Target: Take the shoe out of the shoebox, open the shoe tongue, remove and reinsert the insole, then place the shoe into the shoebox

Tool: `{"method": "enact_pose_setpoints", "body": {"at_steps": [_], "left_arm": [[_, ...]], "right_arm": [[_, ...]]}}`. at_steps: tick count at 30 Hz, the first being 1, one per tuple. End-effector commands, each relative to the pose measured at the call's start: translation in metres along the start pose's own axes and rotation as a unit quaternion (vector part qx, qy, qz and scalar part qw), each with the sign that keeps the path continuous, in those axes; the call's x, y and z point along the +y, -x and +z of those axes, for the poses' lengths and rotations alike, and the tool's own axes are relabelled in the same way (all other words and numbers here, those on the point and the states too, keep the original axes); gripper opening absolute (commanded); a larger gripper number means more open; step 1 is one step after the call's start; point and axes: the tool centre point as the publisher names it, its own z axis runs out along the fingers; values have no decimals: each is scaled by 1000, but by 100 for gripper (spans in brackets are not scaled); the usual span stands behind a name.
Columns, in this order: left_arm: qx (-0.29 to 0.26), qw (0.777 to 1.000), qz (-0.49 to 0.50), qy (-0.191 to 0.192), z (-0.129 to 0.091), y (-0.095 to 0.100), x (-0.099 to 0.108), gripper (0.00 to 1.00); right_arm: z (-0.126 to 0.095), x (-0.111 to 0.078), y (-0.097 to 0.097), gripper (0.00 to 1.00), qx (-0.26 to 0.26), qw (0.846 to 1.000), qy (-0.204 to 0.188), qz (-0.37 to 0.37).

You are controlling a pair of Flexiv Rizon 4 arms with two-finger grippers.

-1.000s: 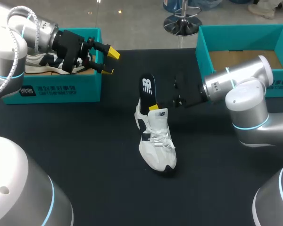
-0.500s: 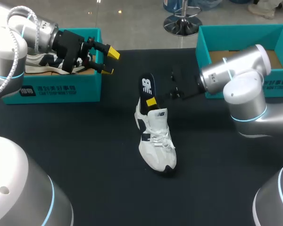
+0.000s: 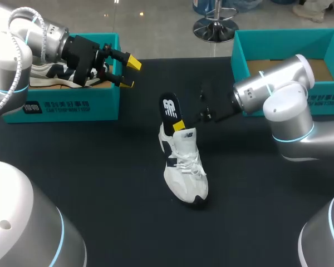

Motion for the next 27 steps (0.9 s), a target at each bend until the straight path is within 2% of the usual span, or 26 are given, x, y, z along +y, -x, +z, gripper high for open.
{"method": "enact_pose_setpoints", "body": {"at_steps": [1, 5, 7, 10, 13, 15, 19, 22, 23, 25, 27], "left_arm": [[1, 1000, 1, -1, 0, 0, 0, 100], [1, 1000, 1, -1, 0, 0, 0, 100], [1, 1000, 1, -1, 0, 0, 0, 100], [1, 1000, 1, -1, 0, 0, 0, 100], [1, 1000, 1, -1, 0, 0, 0, 100], [1, 1000, 1, -1, 0, 0, 0, 100], [1, 1000, 1, -1, 0, 0, 0, 100], [1, 1000, 1, -1, 0, 0, 0, 100], [1, 1000, 1, -1, 0, 0, 0, 100], [1, 1000, 1, -1, 0, 0, 0, 100], [1, 1000, 1, -1, 0, 0, 0, 100]], "right_arm": [[4, -6, 1, 0, -3, 1000, -6, 10], [4, -11, 1, 0, -9, 1000, -16, 20], [1, -7, -3, 40, -18, 1000, -13, 15], [-3, 0, -5, 50, -28, 1000, -11, 6], [-6, 6, -5, 78, -33, 999, -10, -2], [-6, 12, -6, 80, -35, 999, -12, -9], [-7, 19, -5, 78, -33, 999, -14, -16], [-6, 23, -2, 65, -33, 999, -14, -19], [-6, 24, -1, 53, -33, 999, -14, -20], [-5, 25, 0, 42, -32, 999, -14, -22], [-4, 26, 1, 17, -31, 999, -15, -22]]}}
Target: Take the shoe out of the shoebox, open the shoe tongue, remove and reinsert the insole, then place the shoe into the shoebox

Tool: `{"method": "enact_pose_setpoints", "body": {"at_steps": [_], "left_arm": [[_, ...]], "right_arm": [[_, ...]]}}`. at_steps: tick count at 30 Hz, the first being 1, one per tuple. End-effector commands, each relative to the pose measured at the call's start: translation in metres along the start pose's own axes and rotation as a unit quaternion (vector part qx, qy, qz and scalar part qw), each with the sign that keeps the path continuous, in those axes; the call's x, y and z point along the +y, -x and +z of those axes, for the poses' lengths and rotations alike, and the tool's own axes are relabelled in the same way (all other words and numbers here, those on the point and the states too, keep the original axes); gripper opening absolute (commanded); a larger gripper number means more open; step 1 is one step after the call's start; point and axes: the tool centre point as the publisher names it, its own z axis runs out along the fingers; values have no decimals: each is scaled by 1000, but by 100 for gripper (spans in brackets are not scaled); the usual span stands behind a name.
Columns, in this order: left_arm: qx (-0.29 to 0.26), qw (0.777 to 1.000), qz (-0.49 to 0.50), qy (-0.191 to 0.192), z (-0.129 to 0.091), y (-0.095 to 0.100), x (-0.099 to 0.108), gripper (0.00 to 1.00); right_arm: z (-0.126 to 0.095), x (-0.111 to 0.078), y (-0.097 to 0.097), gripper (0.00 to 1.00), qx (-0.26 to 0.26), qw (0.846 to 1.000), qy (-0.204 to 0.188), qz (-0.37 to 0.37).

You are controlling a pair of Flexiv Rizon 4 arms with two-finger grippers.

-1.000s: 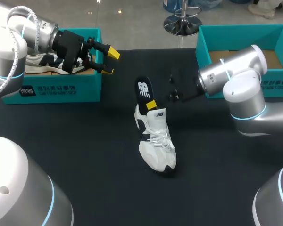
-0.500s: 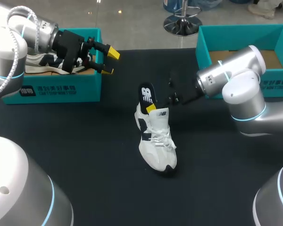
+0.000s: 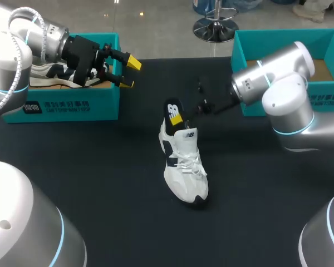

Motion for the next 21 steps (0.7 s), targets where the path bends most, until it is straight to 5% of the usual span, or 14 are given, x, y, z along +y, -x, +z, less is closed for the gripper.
{"method": "enact_pose_setpoints", "body": {"at_steps": [1, 21], "left_arm": [[1, 1000, 1, -1, 0, 0, 0, 100], [1, 1000, 1, -1, 0, 0, 0, 100]], "right_arm": [[5, 4, 4, 0, 3, 1000, -4, 1], [14, -30, -5, 0, 20, 998, -33, 47]]}}
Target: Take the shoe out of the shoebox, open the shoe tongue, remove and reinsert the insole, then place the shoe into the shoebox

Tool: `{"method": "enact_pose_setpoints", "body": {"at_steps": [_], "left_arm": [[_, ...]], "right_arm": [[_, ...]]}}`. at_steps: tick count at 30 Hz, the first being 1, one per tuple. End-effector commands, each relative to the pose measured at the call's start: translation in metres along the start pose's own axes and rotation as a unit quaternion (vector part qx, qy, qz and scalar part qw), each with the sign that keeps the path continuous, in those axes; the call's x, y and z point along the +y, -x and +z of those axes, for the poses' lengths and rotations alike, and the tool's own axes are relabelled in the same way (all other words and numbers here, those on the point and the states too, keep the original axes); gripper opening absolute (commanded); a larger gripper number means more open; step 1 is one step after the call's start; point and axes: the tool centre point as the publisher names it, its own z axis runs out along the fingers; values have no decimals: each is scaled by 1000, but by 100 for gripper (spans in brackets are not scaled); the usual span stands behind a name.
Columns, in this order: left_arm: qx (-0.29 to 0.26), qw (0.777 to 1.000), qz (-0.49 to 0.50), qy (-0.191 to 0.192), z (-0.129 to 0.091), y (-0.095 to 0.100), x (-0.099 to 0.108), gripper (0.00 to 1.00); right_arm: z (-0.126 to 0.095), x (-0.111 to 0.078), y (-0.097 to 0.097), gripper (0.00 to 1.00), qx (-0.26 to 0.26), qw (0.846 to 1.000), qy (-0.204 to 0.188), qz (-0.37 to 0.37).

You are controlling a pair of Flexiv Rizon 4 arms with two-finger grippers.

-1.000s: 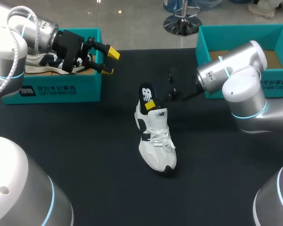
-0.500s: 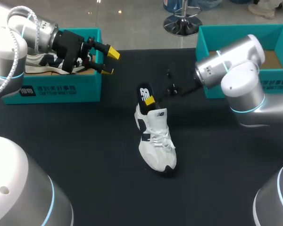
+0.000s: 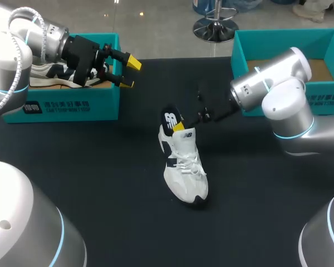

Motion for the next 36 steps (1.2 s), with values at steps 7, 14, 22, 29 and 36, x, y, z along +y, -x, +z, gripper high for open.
{"method": "enact_pose_setpoints", "body": {"at_steps": [7, 14, 22, 29, 36], "left_arm": [[1, 1000, 1, -1, 0, 0, 0, 100], [1, 1000, 1, -1, 0, 0, 0, 100], [1, 1000, 1, -1, 0, 0, 0, 100], [1, 1000, 1, -1, 0, 0, 0, 100], [1, 1000, 1, -1, 0, 0, 0, 100]], "right_arm": [[0, 3, -2, 45, -8, 1000, -4, -1], [-9, 13, -6, 65, -18, 1000, -7, -14], [-12, 23, -3, 48, -21, 999, -8, -24], [-8, 29, 2, 0, -28, 999, -3, -28], [-1, 24, 2, 0, -21, 1000, -8, -20]]}}
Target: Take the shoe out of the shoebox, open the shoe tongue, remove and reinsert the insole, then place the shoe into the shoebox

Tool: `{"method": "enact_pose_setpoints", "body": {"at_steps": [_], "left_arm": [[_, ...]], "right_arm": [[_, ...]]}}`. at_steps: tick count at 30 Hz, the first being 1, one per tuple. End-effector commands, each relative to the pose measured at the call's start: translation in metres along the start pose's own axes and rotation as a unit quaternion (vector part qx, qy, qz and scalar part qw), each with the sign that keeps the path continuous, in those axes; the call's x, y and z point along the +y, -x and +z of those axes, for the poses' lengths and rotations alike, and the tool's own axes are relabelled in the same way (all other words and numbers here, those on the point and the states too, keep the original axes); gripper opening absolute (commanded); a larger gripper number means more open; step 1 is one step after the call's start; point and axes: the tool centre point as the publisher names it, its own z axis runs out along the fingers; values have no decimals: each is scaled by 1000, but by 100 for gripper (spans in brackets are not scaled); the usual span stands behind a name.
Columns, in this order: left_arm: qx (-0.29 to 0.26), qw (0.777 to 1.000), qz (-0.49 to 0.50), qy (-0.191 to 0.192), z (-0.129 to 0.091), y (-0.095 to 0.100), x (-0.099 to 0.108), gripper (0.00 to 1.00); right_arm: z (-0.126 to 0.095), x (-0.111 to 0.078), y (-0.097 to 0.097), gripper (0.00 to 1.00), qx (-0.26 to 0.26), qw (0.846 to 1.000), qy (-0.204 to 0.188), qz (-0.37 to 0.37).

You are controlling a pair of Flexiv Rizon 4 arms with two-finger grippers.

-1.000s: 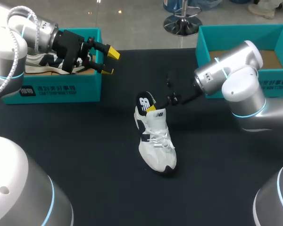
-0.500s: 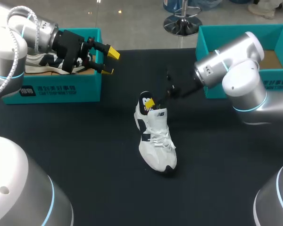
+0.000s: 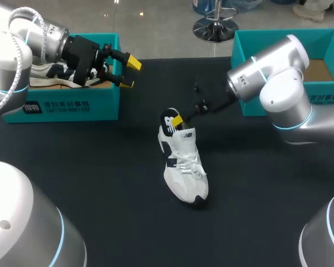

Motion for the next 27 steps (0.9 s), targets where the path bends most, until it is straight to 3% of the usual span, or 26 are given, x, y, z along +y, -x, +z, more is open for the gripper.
{"method": "enact_pose_setpoints", "body": {"at_steps": [1, 11, 12, 14, 17, 19, 22, 27], "left_arm": [[1, 1000, 1, -1, 0, 0, 0, 100], [1, 1000, 1, -1, 0, 0, 0, 100], [1, 1000, 1, -1, 0, 0, 0, 100], [1, 1000, 1, -1, 0, 0, 0, 100], [1, 1000, 1, -1, 0, 0, 0, 100], [1, 1000, 1, -1, 0, 0, 0, 100], [1, 1000, 1, -1, 0, 0, 0, 100], [1, 1000, 1, -1, 0, 0, 0, 100]], "right_arm": [[7, -3, 1, 0, 2, 1000, -1, 5], [11, -10, 0, 0, -4, 1000, -8, 18], [10, -9, -1, 28, -5, 1000, -7, 17], [8, -8, -1, 31, -8, 1000, -6, 14], [7, -7, -2, 45, -10, 1000, -6, 12], [6, -5, -3, 49, -13, 1000, -7, 9], [4, -4, -4, 74, -18, 1000, -9, 7], [-1, -4, -7, 78, -22, 1000, -12, 5]]}}
